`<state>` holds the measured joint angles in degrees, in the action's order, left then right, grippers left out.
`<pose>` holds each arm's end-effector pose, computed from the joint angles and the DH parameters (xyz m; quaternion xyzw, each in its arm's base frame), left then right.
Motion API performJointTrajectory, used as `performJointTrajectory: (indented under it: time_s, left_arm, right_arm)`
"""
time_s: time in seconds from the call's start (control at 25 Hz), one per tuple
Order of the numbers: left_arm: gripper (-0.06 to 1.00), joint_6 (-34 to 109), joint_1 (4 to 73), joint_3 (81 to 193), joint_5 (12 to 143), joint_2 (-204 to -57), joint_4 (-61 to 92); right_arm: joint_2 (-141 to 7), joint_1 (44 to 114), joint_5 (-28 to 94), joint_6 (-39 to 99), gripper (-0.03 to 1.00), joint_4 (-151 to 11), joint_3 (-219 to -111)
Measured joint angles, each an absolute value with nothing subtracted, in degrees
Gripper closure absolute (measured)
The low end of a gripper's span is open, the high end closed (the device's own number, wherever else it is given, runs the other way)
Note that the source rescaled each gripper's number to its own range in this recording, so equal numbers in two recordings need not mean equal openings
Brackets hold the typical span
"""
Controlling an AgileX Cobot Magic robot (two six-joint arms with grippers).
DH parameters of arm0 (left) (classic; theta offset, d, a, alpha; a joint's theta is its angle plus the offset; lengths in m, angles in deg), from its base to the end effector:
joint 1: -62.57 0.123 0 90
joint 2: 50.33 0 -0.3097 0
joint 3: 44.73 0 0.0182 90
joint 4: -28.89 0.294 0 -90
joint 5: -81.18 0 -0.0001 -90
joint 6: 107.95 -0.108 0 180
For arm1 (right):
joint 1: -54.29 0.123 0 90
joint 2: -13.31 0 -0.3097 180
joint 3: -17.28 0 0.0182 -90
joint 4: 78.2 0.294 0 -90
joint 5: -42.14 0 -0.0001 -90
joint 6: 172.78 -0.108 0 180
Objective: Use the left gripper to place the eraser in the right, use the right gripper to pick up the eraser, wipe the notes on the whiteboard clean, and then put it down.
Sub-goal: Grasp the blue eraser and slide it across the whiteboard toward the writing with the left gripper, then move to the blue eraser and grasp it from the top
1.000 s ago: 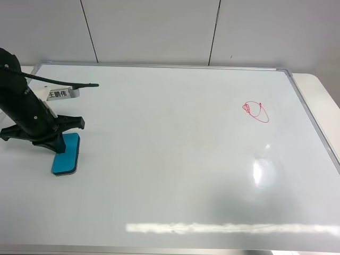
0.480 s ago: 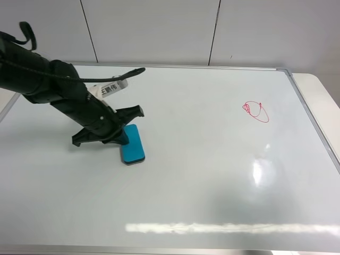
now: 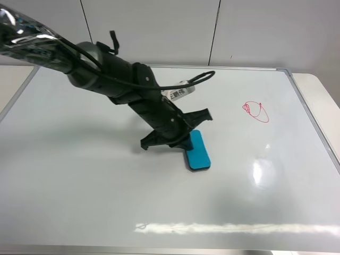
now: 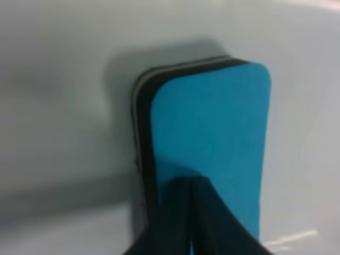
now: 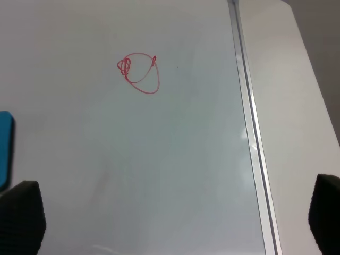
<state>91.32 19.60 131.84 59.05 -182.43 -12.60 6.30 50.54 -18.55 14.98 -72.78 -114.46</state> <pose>0.3290 -0.3434 0.0630 -0.1013 0.9587 -0.2601 0.0546 0.0212 0.0075 0.2962 -0.0319 0.8463 -0.0061 0.5317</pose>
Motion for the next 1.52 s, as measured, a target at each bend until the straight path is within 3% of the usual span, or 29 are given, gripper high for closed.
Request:
performJointTrajectory:
  time_s: [0.32, 0.6, 0.92, 1.28, 1.52]
  left_arm:
    - [0.94, 91.3, 13.0, 151.0, 54.4, -193.7, -17.8]
    - [0.94, 91.3, 11.5, 162.3, 52.8, -199.7, -18.5]
    - [0.94, 91.3, 11.2, 162.3, 51.9, -197.5, -13.7]
    - [0.94, 91.3, 10.9, 161.2, 51.9, -178.5, 3.3]
    - [0.94, 90.9, 17.4, 145.1, 54.5, -162.5, 15.1]
  right_arm:
    - [6.3, 50.5, -18.5, 15.0, -0.03, -72.8, -114.5]
    - [6.3, 50.5, -18.5, 15.0, -0.03, -72.8, -114.5]
    - [6.3, 50.5, -18.5, 15.0, -0.03, -72.8, -114.5]
    - [6.3, 50.5, -18.5, 15.0, -0.03, -72.8, -114.5]
    - [6.3, 50.5, -18.5, 15.0, -0.03, -72.8, -114.5]
